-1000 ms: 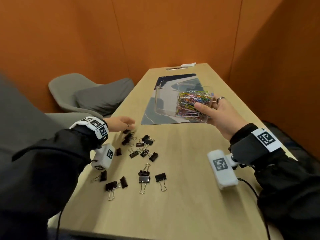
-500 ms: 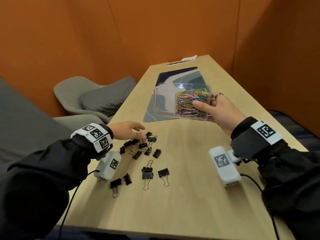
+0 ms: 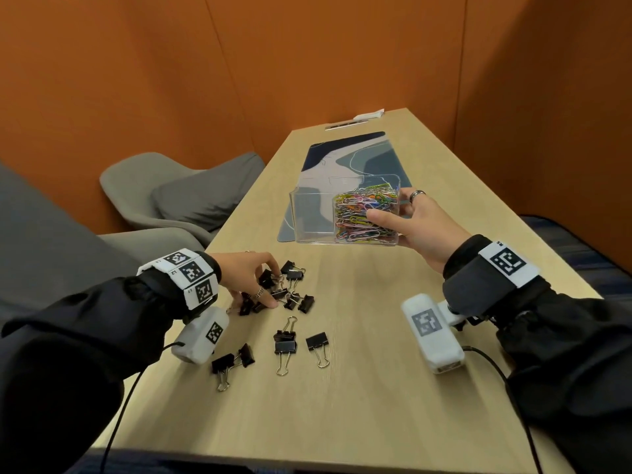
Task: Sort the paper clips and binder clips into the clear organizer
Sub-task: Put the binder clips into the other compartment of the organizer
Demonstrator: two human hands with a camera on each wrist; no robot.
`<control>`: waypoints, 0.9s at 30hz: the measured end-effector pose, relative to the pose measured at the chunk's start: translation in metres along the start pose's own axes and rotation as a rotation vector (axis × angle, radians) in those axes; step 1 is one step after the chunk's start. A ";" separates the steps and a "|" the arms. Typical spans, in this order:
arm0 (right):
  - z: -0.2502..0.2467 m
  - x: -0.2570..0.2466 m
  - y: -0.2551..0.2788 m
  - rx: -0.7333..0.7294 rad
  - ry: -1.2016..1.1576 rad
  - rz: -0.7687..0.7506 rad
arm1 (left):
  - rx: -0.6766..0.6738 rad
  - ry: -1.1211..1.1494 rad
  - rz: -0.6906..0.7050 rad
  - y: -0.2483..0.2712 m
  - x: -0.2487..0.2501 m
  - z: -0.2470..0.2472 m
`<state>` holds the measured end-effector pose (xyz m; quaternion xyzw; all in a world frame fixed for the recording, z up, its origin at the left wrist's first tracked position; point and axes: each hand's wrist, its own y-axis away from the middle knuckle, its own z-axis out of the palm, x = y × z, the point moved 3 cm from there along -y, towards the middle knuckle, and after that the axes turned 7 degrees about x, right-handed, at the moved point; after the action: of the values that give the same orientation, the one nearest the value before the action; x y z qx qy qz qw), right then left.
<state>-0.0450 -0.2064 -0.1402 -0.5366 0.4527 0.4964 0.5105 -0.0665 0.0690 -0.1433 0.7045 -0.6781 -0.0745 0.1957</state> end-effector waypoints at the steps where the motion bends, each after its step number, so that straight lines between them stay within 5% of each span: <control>1: 0.000 0.000 0.000 0.001 0.000 -0.001 | -0.006 0.030 -0.003 -0.001 0.000 0.001; 27: 0.004 0.009 0.003 -0.009 0.043 0.033 | 0.076 0.175 0.115 -0.010 -0.009 -0.008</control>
<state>-0.0478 -0.2020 -0.1494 -0.5419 0.4700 0.4951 0.4902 -0.0544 0.0792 -0.1411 0.6751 -0.7001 0.0242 0.2314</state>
